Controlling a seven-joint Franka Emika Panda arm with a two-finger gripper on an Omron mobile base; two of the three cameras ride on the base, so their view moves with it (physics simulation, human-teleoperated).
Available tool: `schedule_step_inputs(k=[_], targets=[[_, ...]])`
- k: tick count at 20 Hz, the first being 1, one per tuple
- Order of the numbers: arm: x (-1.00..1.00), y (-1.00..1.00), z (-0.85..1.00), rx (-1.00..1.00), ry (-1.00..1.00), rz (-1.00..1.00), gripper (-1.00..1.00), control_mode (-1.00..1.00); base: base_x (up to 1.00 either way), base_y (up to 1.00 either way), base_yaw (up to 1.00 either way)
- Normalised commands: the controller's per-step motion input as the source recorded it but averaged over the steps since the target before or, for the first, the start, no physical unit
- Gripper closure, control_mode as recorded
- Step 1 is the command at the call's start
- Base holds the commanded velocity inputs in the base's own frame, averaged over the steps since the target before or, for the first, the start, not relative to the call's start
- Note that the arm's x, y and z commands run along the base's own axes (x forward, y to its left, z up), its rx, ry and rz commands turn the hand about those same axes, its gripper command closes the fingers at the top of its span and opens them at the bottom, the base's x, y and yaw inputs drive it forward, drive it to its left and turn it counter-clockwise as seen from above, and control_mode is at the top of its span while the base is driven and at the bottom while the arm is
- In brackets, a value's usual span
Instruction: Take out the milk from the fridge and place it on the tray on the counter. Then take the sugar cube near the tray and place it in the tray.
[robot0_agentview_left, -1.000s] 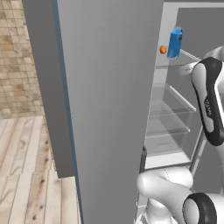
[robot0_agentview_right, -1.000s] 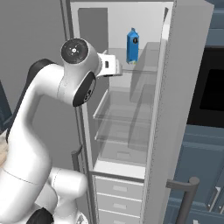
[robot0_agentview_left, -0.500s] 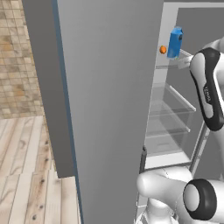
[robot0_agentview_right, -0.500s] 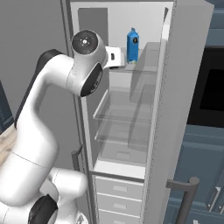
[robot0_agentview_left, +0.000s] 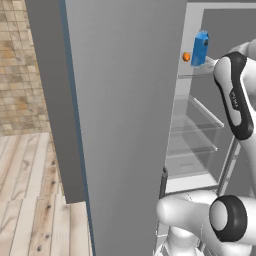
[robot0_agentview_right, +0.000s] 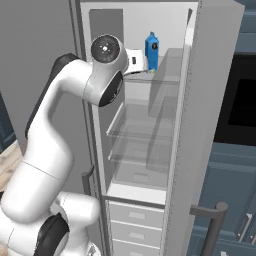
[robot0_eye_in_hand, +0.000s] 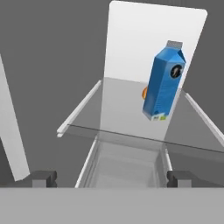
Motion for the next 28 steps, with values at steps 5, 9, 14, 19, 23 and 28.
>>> schedule_step_inputs(k=[5,9,14,19,23,28], targets=[[0.41,-0.06,0.19,0.0,0.0,-0.01,-1.0,-1.0,0.0,0.0,0.0],[0.3,-0.24,0.13,0.0,0.0,0.0,-1.0,-1.0,0.0,0.0,0.0],[0.32,-0.28,0.06,0.0,-0.01,0.0,-1.0,-1.0,0.0,0.0,0.0],[0.4,-0.22,0.01,0.0,-0.01,0.0,-1.0,-1.0,0.0,0.0,0.0],[0.52,-0.21,0.0,0.0,-0.02,0.0,-1.0,-1.0,0.0,0.0,0.0],[0.45,-0.25,0.0,0.0,0.0,0.01,-1.0,-1.0,0.0,0.0,0.0]])
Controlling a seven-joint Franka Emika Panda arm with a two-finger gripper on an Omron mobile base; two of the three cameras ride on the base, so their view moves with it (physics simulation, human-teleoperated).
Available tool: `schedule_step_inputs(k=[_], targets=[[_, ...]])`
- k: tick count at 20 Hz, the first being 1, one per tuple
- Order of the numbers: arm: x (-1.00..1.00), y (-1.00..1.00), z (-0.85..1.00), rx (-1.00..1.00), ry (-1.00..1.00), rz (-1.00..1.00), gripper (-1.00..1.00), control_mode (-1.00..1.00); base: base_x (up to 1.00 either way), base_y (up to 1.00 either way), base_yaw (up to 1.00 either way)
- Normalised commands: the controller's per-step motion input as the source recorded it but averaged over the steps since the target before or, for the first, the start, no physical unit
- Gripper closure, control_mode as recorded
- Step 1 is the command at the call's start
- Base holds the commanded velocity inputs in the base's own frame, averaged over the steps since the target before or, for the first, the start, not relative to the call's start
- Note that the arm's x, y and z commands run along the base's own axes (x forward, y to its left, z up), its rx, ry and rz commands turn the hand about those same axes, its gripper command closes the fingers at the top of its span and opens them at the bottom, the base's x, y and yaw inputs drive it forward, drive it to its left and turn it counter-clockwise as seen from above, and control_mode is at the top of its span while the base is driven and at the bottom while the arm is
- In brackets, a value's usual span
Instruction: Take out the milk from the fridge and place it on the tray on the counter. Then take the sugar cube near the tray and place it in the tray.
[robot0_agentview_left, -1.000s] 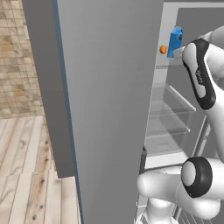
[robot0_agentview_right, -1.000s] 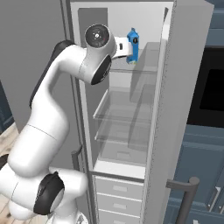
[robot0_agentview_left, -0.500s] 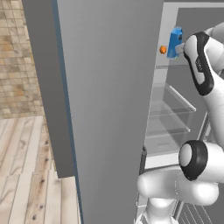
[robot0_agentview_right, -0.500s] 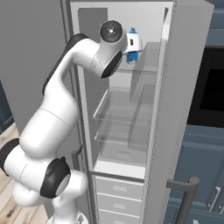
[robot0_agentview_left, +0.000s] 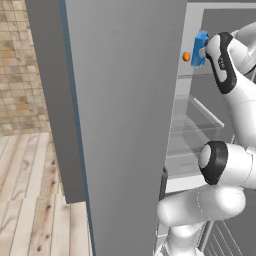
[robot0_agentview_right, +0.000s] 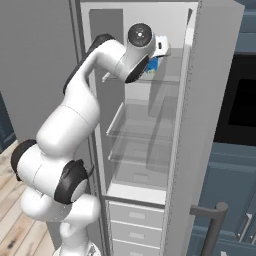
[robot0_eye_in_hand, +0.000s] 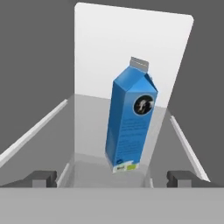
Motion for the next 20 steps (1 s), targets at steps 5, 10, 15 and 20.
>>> schedule_step_inputs(k=[5,10,15,20], targets=[[0.42,-0.18,0.01,0.0,0.0,0.09,-1.0,-1.0,0.0,0.0,0.0],[0.34,-0.04,0.0,0.0,-0.01,0.02,-1.0,-1.0,0.0,0.0,0.0],[0.21,0.0,0.0,0.0,-0.01,0.0,-1.0,-1.0,0.0,0.0,0.0],[0.32,0.01,0.0,0.0,-0.01,0.0,-1.0,-1.0,0.0,0.0,0.0]])
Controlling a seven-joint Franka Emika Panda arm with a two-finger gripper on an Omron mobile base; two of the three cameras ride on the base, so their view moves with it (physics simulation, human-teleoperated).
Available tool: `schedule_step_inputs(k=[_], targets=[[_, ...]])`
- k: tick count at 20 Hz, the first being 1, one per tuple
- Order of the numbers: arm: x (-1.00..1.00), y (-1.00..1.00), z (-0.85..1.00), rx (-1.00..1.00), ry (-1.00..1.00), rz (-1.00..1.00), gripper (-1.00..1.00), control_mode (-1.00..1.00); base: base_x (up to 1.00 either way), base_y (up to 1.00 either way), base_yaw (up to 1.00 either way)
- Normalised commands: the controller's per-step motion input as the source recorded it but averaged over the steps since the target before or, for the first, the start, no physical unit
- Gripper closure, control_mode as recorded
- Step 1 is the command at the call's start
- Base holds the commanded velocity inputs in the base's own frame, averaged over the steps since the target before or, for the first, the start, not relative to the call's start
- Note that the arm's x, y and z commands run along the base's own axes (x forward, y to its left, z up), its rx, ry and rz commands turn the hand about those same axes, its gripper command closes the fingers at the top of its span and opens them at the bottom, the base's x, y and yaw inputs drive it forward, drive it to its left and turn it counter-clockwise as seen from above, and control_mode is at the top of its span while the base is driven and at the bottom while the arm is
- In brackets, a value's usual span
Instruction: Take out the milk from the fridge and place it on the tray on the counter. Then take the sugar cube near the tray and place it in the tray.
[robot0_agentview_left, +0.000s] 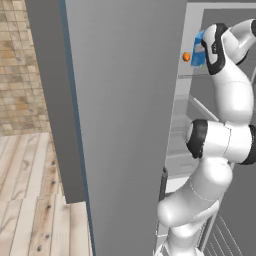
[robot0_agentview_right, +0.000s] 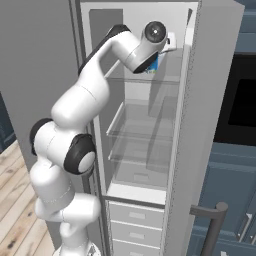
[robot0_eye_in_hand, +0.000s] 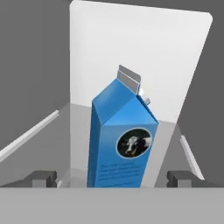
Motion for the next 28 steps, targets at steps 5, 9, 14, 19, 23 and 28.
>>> schedule_step_inputs(k=[5,9,14,19,23,28], targets=[[0.13,0.0,0.0,0.0,-0.04,0.0,-1.0,-1.0,0.0,0.0,0.0],[0.06,0.02,-0.09,0.0,-0.12,0.0,-1.0,-1.0,0.0,0.0,0.0],[0.08,0.02,-0.1,0.0,-0.09,0.0,-1.0,-1.0,0.0,0.0,0.0],[0.0,0.02,-0.05,0.0,-0.09,0.0,-1.0,-1.0,0.0,0.0,0.0],[0.11,0.0,0.0,0.0,-0.06,0.0,-1.0,-1.0,0.0,0.0,0.0],[0.23,0.0,0.0,0.0,-0.05,0.0,-1.0,-1.0,0.0,0.0,0.0]])
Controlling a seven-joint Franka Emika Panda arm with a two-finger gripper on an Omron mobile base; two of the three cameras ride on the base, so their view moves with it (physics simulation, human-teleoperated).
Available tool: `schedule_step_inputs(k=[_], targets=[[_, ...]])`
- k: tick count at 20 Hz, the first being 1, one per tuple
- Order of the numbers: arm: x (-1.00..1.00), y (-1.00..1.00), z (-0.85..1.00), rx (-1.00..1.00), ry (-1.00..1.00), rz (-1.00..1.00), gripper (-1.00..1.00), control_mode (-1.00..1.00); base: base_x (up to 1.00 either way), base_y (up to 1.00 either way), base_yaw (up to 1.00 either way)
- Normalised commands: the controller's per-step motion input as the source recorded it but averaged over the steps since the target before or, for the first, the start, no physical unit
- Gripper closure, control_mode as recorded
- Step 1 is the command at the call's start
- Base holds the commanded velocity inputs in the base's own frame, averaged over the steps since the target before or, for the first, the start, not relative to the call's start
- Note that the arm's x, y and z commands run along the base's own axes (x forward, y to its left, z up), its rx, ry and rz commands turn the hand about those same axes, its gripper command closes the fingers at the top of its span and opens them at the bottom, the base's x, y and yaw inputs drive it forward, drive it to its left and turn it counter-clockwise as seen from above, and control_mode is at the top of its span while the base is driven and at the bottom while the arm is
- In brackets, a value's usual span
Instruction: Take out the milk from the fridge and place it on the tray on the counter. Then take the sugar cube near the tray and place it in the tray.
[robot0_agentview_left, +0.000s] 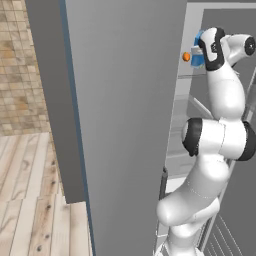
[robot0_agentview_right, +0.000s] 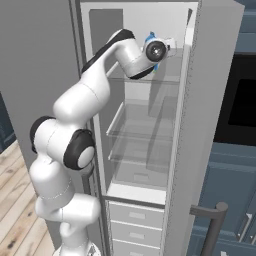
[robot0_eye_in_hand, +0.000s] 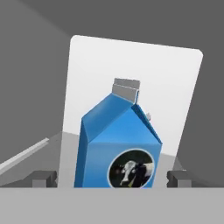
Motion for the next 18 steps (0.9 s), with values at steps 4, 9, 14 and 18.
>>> schedule_step_inputs(k=[4,9,14,18], targets=[[0.16,0.0,0.0,0.0,-0.02,0.0,-1.0,-1.0,0.0,0.0,0.0],[0.01,0.0,0.0,0.0,-0.01,0.0,-1.0,-1.0,0.0,0.0,0.0],[0.0,0.02,-0.02,0.0,-0.02,0.0,1.0,-1.0,0.0,0.0,0.0],[0.0,0.0,0.0,0.0,-0.03,0.0,1.0,-1.0,0.0,0.0,0.0]])
